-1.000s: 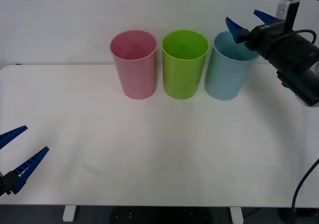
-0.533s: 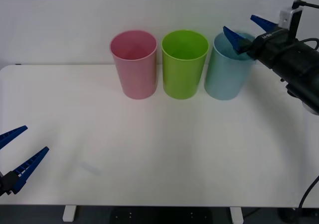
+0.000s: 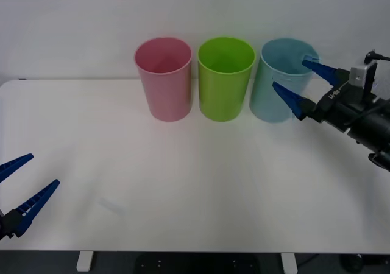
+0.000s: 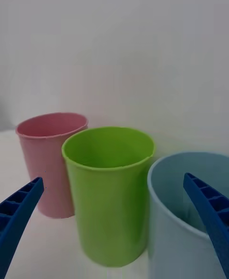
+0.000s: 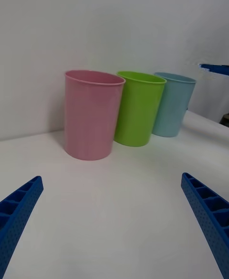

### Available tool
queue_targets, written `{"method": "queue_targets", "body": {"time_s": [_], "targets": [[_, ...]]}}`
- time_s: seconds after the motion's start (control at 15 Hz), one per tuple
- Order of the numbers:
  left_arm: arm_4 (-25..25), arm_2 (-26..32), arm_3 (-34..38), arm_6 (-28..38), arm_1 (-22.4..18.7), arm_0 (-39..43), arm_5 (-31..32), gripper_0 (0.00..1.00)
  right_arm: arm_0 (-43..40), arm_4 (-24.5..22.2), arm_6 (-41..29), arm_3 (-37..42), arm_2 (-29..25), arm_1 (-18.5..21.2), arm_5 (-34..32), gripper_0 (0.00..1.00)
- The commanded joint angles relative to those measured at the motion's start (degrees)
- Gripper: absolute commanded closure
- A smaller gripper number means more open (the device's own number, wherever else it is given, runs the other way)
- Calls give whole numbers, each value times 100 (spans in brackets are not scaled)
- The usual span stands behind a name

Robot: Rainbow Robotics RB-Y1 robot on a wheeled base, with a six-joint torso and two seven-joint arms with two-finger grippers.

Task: Grasp the object on the table and drop it into the matching bin: aluminum can to the light blue bin, PET bottle to the pink bin.

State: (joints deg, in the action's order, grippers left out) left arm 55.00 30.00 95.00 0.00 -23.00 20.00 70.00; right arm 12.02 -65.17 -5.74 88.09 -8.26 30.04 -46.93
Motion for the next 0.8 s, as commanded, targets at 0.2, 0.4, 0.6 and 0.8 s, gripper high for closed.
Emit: {"method": "queue_targets", "body": {"time_s": [0.2, 0.4, 0.6, 0.8], "targets": [[0, 0, 0, 0, 0, 0, 0, 0, -657, 128, 266, 85, -325, 2, -1117, 0], [0, 0, 0, 0, 0, 0, 0, 0, -1070, 136, 459, 76, -501, -7, -1644, 0], [0, 0, 0, 0, 0, 0, 0, 0, -1439, 163, 1215, 76, -536, -7, -1776, 0], [0, 0, 0, 0, 0, 0, 0, 0, -1747, 154, 1672, 76, -536, 2, -1873, 0]]}}
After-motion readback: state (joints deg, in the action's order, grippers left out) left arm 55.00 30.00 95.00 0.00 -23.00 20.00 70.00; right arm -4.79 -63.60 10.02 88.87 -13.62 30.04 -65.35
